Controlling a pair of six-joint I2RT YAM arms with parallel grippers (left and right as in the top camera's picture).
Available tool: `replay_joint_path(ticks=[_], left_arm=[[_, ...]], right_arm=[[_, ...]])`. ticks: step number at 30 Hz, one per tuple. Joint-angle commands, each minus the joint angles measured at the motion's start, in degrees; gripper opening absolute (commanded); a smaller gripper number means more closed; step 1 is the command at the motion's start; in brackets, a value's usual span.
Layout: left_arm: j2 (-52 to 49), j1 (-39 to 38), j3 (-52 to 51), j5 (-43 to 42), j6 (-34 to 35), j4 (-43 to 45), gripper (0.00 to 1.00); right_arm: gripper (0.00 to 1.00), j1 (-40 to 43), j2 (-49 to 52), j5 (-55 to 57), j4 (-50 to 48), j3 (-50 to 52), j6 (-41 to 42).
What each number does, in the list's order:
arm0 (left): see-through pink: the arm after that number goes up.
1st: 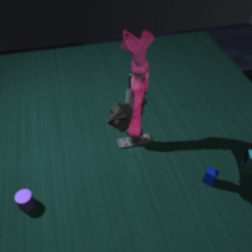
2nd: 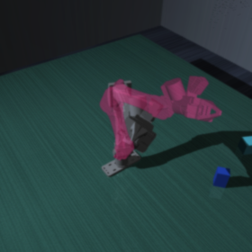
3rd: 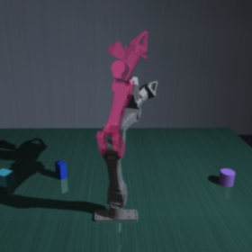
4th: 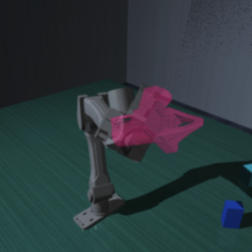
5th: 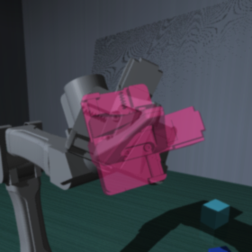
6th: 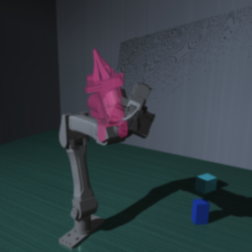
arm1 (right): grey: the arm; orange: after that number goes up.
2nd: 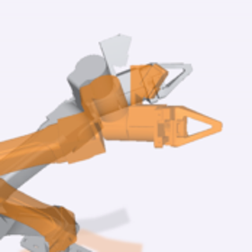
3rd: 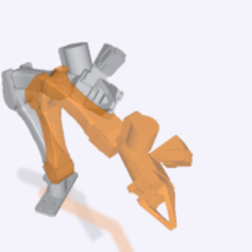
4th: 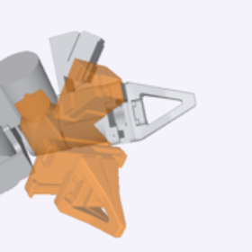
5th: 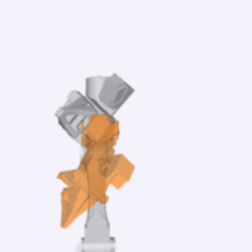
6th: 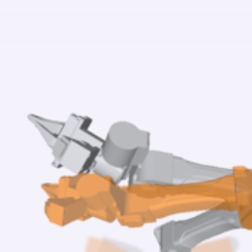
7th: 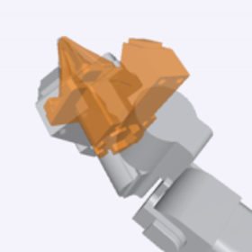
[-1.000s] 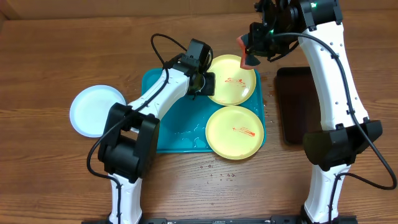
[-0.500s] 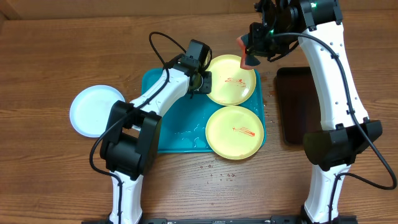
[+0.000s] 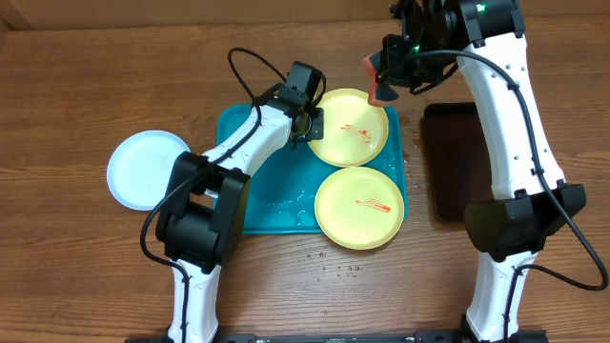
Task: Clean dirty plates on tray and stack at the side
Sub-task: 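Move left gripper to the upper yellow plate and grasp its rim, then drag the yellow plate toward the tray's left side with left gripper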
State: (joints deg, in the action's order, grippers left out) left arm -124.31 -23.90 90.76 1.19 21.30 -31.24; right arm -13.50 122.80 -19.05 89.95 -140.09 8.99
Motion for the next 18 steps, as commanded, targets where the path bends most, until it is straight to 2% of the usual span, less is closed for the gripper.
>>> replay_joint_path(ticks=[1,8,13,18], left_arm=[[-0.96,0.33,0.83,4.90,0.15,0.44,0.04],[-0.81,3.43,0.85,6.71,0.13,-2.78,0.04],[-0.59,8.00,0.90,6.75,-2.27,-12.37,0.04],[-0.59,11.72,0.90,6.71,-11.74,-20.00,0.04]], right_arm=[[0.04,0.07,-0.22,0.20,-0.28,-0.61,-0.07],[0.04,0.07,-0.22,0.20,-0.26,-0.61,-0.09],[0.04,0.07,-0.22,0.20,-0.28,-0.61,-0.11],[0.04,0.07,-0.22,0.17,-1.16,-0.61,-0.09]])
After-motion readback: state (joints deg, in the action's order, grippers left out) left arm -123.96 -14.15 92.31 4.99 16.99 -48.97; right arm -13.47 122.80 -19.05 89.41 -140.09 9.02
